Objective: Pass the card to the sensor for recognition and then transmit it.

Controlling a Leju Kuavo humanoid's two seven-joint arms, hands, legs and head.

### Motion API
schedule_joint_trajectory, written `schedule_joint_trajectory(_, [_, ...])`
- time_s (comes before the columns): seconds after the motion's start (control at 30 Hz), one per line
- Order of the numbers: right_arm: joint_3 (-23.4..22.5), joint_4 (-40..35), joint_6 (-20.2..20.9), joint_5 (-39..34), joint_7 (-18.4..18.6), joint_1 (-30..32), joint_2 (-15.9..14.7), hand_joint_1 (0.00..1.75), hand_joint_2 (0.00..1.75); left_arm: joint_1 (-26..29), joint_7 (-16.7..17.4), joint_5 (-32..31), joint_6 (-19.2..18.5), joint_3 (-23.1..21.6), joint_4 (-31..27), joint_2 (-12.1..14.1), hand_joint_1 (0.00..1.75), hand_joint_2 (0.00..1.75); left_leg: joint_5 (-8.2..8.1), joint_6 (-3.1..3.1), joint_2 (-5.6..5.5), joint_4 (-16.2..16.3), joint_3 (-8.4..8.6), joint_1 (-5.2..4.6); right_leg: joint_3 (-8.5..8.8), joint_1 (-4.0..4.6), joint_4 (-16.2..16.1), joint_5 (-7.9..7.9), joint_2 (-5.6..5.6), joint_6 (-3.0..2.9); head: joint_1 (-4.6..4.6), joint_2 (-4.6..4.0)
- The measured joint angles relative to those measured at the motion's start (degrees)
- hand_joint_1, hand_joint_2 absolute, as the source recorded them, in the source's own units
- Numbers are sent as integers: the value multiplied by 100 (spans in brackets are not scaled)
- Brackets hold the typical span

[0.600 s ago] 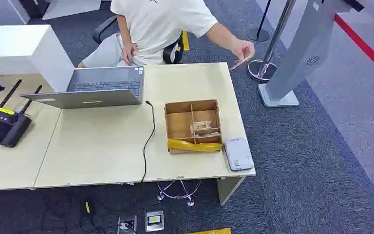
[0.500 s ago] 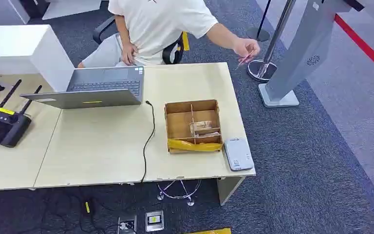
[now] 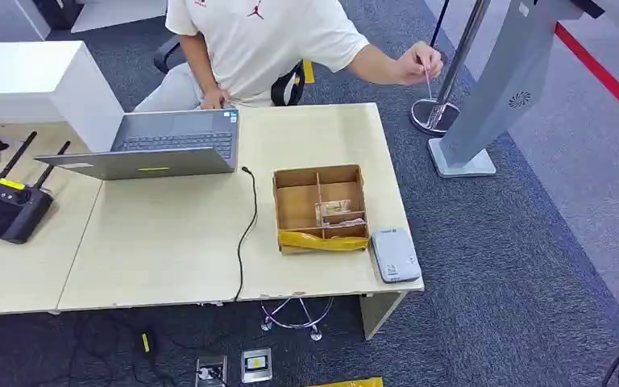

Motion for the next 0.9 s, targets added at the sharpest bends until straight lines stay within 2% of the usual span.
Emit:
schedule_joint_trajectory(0.2, [0,22,-48,1024,219,-1013,-321,0,175,5,-44,0,0,-15,0,-74,0,0,10,12,-9,0,-15,-9,-10,-11,2,3,-11,4,5,0])
schedule_joint_trajectory(0.33, [22,28,-76,1684,85,-1751,-334,0,175,9,-42,0,0,-50,0,-85,0,0,17,15,-9,0,-22,-12,-12,-15,2,7,-10,9,-2,0])
schedule_joint_trajectory(0.43, [204,42,-142,1783,136,-2427,-301,0,175,8,-53,0,0,-85,0,-85,0,0,23,19,-21,0,-31,-12,-11,-15,4,9,-23,12,4,0])
schedule_joint_trajectory(0.53, [669,46,-208,1792,146,-3086,-168,0,175,8,-109,0,0,-116,0,-85,0,0,26,20,-26,0,-27,-9,-13,-12,5,9,-27,12,0,0])
schedule_joint_trajectory(0.7, [1524,57,-400,1796,81,-3762,195,0,175,11,-177,0,0,-155,0,-90,0,0,29,18,-48,0,-32,-9,-10,-13,6,9,-37,12,-2,0])
schedule_joint_trajectory(0.77, [2038,61,-465,1798,168,-3961,395,0,175,-1,-186,0,0,-170,0,-92,0,0,29,18,-45,0,-30,-8,-10,-11,6,9,-36,12,-2,0])
schedule_joint_trajectory(0.9, [3429,66,-505,1818,494,-4183,809,0,175,-21,-186,0,0,-304,0,-101,0,0,30,17,-46,0,-27,-6,-9,-9,7,9,-35,12,0,0])
